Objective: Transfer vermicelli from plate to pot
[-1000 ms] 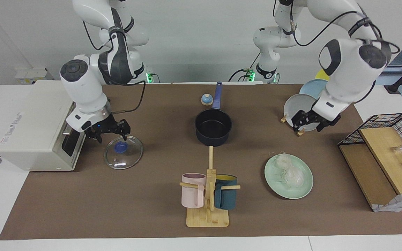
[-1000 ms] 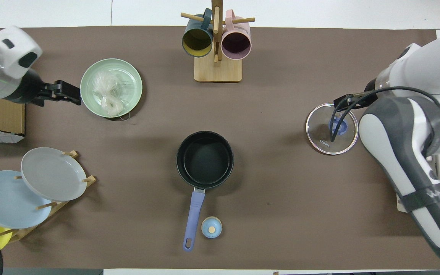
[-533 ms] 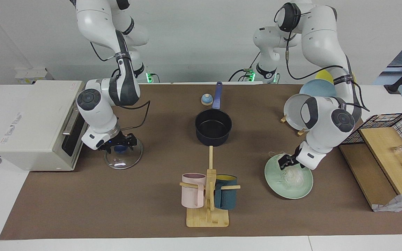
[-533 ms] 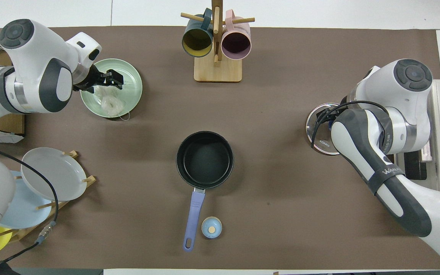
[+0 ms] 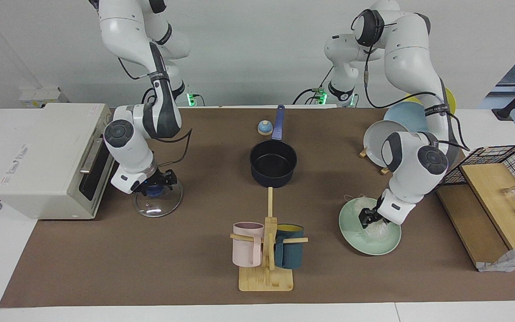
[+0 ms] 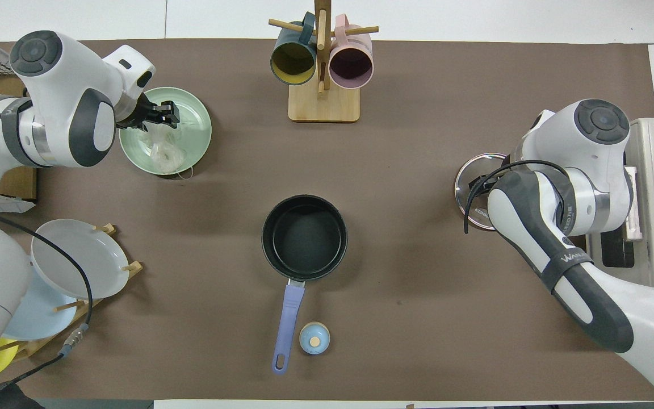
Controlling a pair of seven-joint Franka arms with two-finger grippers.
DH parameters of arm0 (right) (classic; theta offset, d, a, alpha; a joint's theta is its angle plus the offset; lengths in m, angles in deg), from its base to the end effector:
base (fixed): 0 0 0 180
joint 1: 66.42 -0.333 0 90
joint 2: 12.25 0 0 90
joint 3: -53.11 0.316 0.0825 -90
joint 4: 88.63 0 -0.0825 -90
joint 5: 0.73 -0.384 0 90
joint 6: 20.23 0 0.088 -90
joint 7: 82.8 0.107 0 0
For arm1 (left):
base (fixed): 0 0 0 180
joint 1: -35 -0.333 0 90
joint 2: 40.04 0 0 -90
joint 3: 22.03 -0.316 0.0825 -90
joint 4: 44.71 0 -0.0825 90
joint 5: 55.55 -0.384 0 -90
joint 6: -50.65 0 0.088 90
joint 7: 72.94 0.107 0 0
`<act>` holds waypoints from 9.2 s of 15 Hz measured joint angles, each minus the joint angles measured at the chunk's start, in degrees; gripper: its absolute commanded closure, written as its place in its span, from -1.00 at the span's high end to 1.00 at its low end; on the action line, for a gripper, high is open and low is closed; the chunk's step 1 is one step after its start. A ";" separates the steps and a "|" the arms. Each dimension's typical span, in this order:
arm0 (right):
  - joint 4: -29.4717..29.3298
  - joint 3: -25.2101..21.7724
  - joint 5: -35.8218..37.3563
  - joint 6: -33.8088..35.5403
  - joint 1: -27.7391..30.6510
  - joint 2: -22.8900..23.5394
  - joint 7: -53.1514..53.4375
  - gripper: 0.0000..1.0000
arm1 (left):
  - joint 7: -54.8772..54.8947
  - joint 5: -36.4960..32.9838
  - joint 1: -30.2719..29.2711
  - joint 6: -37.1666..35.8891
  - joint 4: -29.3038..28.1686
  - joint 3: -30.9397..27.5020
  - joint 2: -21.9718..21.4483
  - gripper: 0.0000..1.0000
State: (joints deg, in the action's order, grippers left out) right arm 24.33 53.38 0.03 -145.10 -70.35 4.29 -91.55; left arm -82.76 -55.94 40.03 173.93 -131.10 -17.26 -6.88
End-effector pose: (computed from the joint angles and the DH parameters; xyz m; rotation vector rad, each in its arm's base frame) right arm 0.5953 0.0431 0.3181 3.1116 0.3656 -0.1271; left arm 0.7027 -0.1112 0.3349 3.0901 0.0183 0.0918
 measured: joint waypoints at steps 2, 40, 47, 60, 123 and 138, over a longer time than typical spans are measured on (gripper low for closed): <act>0.00 -0.01 0.00 -0.01 0.02 -0.05 -0.54 0.63 | 0.00 -0.23 0.00 0.00 0.10 -0.05 0.00 -1.00; -13.68 12.95 -0.16 27.34 -1.23 -11.67 14.96 -0.14 | -24.89 14.18 23.72 5.86 -27.59 2.61 -22.62 1.00; -13.69 14.22 -1.44 24.09 -4.76 -11.25 23.34 -0.20 | -14.46 10.34 11.87 -19.13 -10.73 1.09 -25.91 1.00; -19.71 14.62 4.60 12.17 -25.24 2.82 53.48 -0.24 | 4.16 3.58 -3.01 -30.47 -10.78 1.44 -36.03 1.00; -22.08 0.01 0.40 41.49 2.01 -17.24 12.74 1.00 | 4.12 0.04 -5.52 -36.14 -5.91 2.66 -35.75 1.00; -22.12 -0.02 0.33 41.33 4.16 -17.59 12.71 1.00 | 4.11 0.04 -5.53 -36.14 -5.91 2.65 -35.75 1.00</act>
State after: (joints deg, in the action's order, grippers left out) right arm 2.21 53.36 0.36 -103.77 -66.18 -13.30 -78.84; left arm -78.64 -55.90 34.50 137.80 -137.01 -14.61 -42.63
